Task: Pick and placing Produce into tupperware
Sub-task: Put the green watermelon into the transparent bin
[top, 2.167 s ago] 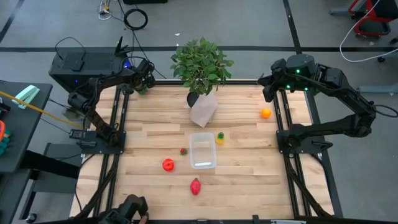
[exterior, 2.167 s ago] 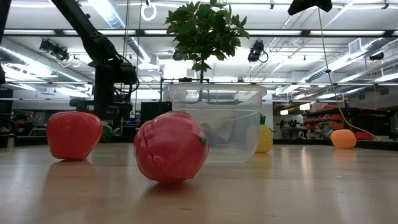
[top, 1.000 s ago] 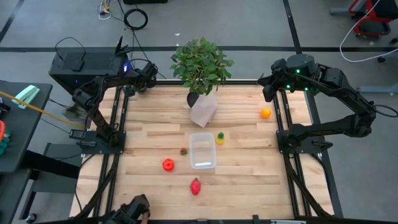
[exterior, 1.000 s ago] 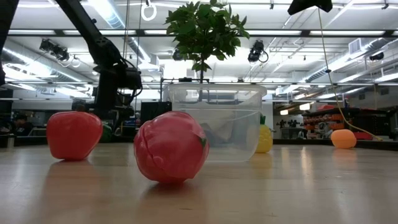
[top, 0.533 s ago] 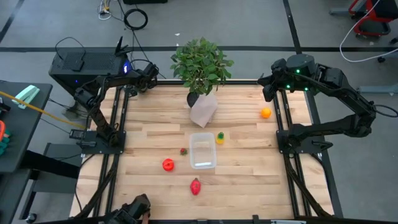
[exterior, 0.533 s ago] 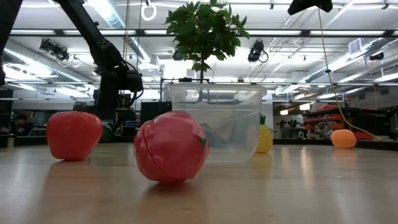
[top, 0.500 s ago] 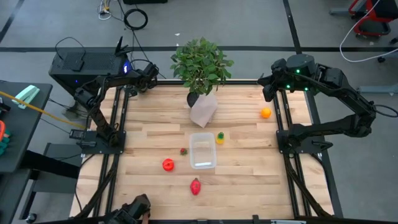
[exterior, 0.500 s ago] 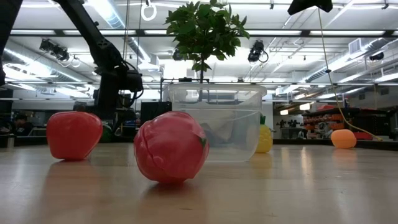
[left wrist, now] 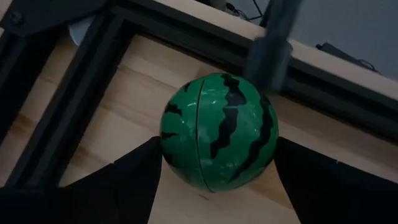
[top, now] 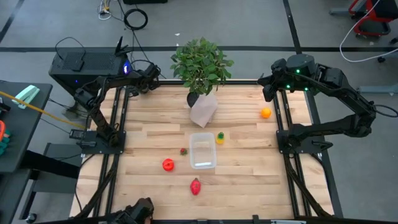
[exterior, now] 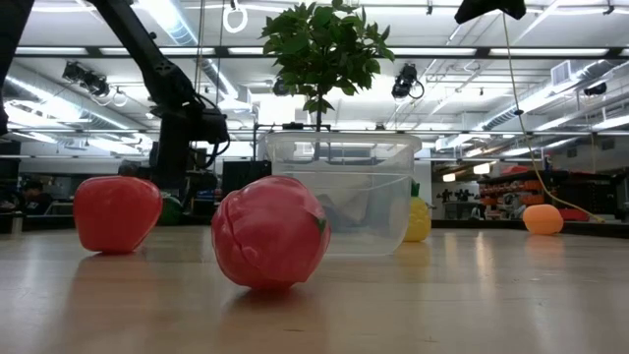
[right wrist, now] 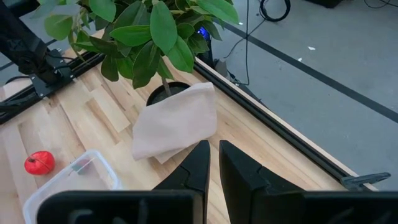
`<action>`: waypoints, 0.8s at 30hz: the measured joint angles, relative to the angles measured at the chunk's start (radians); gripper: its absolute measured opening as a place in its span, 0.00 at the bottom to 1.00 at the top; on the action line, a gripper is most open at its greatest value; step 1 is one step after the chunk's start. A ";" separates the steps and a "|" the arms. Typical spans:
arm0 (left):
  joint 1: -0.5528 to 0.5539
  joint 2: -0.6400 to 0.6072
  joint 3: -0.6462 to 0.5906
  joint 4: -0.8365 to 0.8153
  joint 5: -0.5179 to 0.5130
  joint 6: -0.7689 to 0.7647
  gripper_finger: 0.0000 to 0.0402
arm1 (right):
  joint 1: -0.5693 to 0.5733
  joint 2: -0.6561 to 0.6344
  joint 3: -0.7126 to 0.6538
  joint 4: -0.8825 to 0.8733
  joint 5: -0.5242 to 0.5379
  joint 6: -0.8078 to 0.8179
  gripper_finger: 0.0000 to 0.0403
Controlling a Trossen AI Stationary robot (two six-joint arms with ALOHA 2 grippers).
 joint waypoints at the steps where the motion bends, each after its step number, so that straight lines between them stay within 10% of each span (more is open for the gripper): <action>1: -0.009 -0.001 0.000 -0.001 0.006 0.001 0.74 | 0.000 0.000 0.000 0.000 0.000 0.000 0.11; 24: -0.449 -0.038 -0.002 -0.176 0.047 -0.145 0.72 | 0.000 0.000 0.000 0.000 0.000 -0.027 0.11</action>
